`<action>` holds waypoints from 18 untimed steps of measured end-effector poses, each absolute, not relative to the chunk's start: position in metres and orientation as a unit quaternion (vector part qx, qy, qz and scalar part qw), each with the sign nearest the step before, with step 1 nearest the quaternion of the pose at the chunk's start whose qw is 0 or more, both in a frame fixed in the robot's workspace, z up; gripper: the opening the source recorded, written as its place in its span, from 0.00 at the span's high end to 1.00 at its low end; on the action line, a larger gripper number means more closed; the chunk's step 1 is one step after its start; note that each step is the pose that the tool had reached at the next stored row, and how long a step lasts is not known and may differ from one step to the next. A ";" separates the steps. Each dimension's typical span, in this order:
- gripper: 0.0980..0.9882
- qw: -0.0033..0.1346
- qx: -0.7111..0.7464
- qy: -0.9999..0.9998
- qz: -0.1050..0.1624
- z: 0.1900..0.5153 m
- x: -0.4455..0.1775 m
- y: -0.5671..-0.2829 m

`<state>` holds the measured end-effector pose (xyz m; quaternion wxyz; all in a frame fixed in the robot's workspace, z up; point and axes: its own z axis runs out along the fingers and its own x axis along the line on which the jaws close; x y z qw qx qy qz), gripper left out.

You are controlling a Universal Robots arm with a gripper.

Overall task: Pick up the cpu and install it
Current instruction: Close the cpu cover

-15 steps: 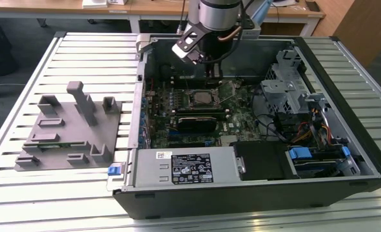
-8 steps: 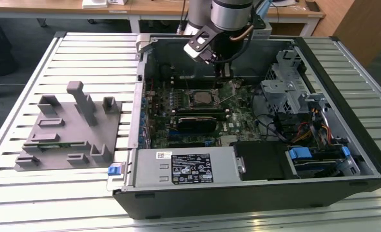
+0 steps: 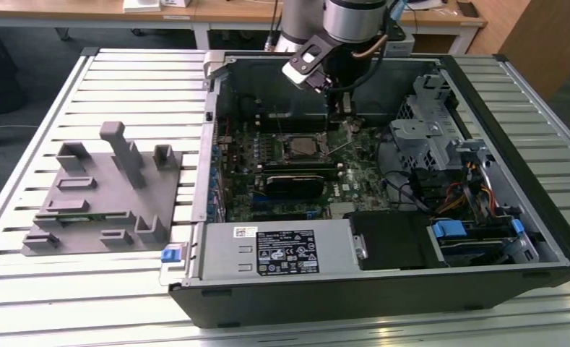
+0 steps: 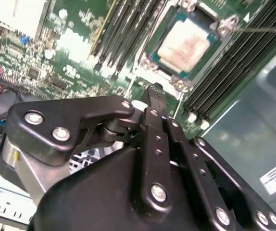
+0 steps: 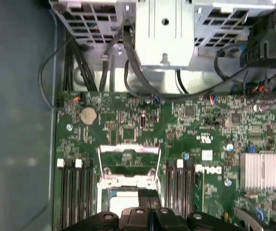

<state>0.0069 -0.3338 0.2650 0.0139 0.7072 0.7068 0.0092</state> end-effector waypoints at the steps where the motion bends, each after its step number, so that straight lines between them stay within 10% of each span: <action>1: 0.99 0.014 0.707 0.707 0.009 0.265 0.010 -0.334; 18: 0.99 0.016 0.700 0.714 0.007 0.259 0.037 -0.322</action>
